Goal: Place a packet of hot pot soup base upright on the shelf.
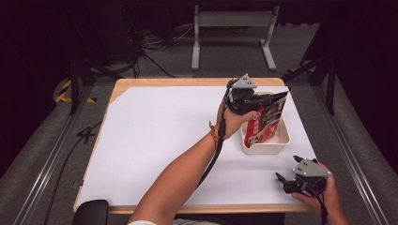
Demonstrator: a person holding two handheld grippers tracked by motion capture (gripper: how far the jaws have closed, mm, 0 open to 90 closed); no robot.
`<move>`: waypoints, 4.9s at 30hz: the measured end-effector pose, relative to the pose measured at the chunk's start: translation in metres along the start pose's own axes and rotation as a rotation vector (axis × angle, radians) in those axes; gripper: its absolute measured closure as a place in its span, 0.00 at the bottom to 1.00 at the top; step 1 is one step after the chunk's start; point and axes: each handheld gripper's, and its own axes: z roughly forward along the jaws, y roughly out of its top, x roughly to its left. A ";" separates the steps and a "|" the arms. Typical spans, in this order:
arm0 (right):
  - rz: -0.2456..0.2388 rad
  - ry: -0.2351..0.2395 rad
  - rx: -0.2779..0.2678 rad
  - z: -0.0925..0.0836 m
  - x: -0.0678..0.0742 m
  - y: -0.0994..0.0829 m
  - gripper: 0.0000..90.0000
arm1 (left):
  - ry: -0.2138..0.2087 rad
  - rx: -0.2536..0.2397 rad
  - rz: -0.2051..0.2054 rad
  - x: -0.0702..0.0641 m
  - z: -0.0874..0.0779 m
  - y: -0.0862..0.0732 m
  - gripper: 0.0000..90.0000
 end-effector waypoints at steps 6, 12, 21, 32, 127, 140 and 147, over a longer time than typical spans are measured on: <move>0.002 0.001 0.000 0.000 0.000 0.000 0.15 | 0.009 0.014 0.018 -0.001 0.000 -0.001 0.94; -0.003 0.002 -0.001 0.000 0.000 0.000 0.15 | 0.017 0.026 0.041 -0.004 0.001 -0.001 0.94; -0.002 0.002 -0.001 0.000 0.000 0.000 0.15 | 0.014 0.028 0.040 -0.002 -0.004 0.001 0.91; -0.004 0.003 0.000 0.000 0.001 0.000 0.15 | 0.046 0.039 0.091 -0.002 -0.013 0.004 0.86; 0.000 -0.010 -0.021 -0.004 0.003 0.002 0.15 | 0.388 0.324 0.378 -0.019 -0.204 -0.091 0.09; 0.003 -0.016 -0.052 -0.007 0.003 0.004 0.14 | 0.455 0.371 0.310 -0.007 -0.256 -0.151 0.08; 0.013 -0.030 -0.070 -0.009 0.001 0.004 0.14 | 0.485 0.398 0.252 0.001 -0.281 -0.179 0.08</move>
